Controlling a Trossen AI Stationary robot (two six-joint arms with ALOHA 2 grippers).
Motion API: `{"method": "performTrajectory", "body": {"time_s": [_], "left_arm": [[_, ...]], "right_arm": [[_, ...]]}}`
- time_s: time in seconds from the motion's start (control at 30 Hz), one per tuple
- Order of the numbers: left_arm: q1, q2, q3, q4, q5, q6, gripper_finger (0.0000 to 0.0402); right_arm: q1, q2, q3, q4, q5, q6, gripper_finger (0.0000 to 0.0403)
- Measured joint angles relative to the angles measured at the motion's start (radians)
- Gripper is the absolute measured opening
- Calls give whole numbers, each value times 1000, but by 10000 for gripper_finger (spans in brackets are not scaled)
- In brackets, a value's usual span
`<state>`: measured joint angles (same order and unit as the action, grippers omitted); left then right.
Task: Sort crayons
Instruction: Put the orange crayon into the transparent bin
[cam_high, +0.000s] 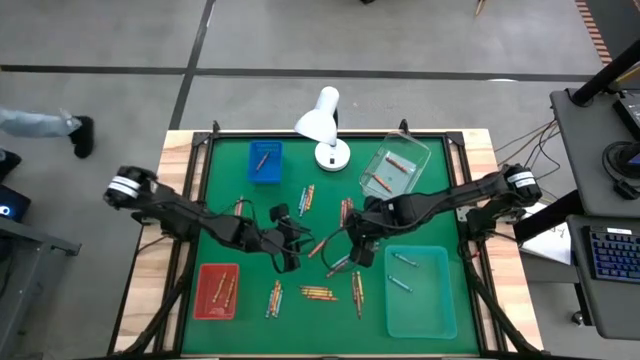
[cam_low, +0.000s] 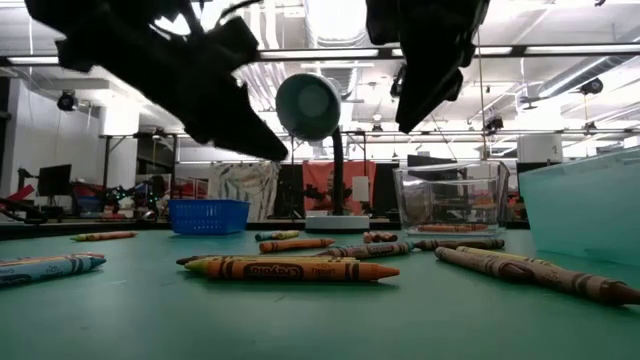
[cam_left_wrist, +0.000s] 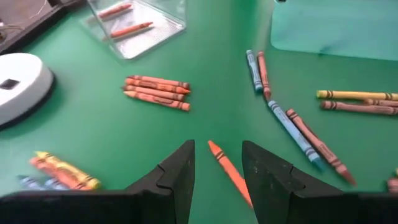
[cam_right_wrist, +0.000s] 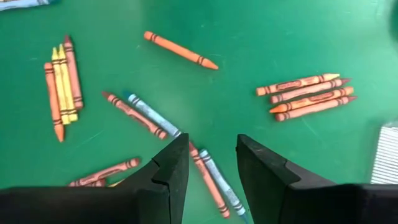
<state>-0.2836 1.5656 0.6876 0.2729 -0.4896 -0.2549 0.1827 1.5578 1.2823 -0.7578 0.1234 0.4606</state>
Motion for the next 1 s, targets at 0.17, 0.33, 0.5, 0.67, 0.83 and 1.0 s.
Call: {"method": "performTrajectory", "body": {"time_s": [0.17,0.33,0.5,0.67,0.83,1.0], "left_arm": [[-27,128,0,145,-1,-46,115],[-53,198,0,178,-22,-107,115],[-68,231,0,187,-26,-145,115],[-68,251,0,187,-28,-158,115],[-69,274,0,210,-28,-172,115],[-69,310,0,226,-28,-188,115]], "right_arm": [[23,0,0,7,0,0,117],[39,6,0,11,4,19,117],[47,7,0,15,9,34,115],[49,7,-1,16,9,41,111],[51,7,-1,26,10,47,113],[53,8,-2,38,10,46,109]]}}
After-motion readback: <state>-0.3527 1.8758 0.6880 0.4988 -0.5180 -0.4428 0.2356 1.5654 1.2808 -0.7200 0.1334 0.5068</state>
